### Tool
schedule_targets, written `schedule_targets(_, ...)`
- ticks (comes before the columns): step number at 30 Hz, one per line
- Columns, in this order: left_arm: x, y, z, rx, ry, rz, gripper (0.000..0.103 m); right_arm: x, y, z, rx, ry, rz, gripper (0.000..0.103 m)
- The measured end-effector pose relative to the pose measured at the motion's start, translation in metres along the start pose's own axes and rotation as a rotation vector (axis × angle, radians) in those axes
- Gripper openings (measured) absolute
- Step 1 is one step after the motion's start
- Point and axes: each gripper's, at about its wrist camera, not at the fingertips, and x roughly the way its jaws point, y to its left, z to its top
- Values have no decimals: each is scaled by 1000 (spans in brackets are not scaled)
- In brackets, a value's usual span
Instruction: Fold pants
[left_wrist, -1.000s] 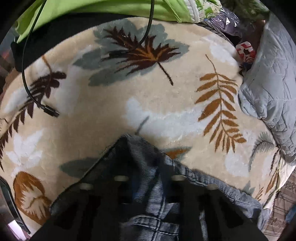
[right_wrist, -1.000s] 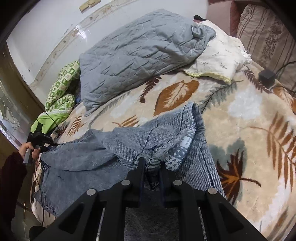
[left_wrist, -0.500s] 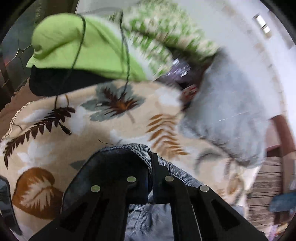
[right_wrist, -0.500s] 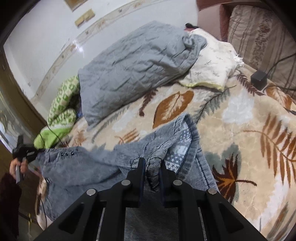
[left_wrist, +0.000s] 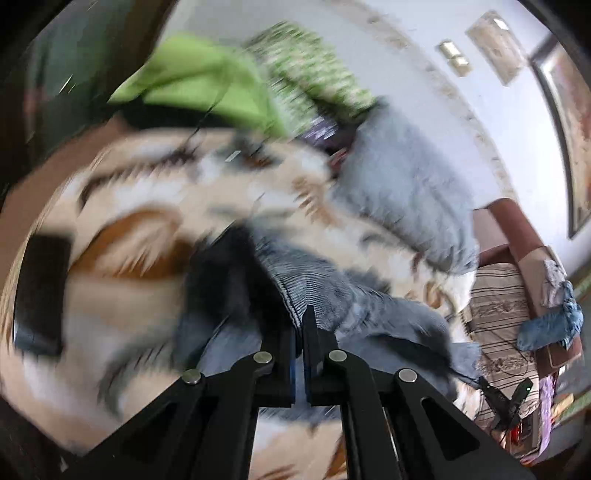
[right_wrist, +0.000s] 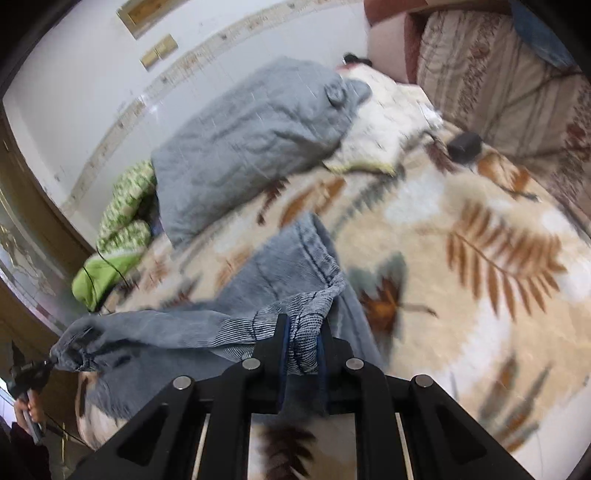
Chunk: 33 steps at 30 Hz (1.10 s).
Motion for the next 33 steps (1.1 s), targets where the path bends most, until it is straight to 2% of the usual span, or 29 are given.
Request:
schedule_targets(3,6,36,-20,-88,50,12,3,1,-17,-18,6,96,-3,14)
schedule_targets(8,21,53,-36,-108,119,56,4,15,-27,-46,-27,288,-38,18)
schedule_targets(10,26,54,-35,-101,148,62,5,15,-32,-48,-4,324,-17,18)
schedule_targets(14,26,52,-36,-74,186,102,9,-2,-40,-34,36,304,-11,22)
schedule_targets(17,22,57,-39,-86,189,106,9,-27,-35,-12,-18,211,-74,22)
schedule_targets(19,19,62,-42,-91,183,123,9,-39,-35,3,-4,167,-45,26)
schedule_targets(20,17,64,-43,-94,179,137,9,-42,-35,11,9,157,-21,36)
schedule_targets(21,13,66,-45,-98,163,156,9,-42,-34,17,20,152,0,54)
schedule_targets(23,4,67,-45,-99,132,168,9,-38,-24,25,18,134,7,69)
schedule_targets(25,-6,60,-43,-80,96,175,9,-30,-10,29,-8,124,23,69)
schedule_targets(29,-20,20,-34,35,9,169,9,10,4,36,9,210,-2,69)
schedule_targets(33,-6,-43,-30,165,-3,47,9,51,-24,45,192,260,45,69)
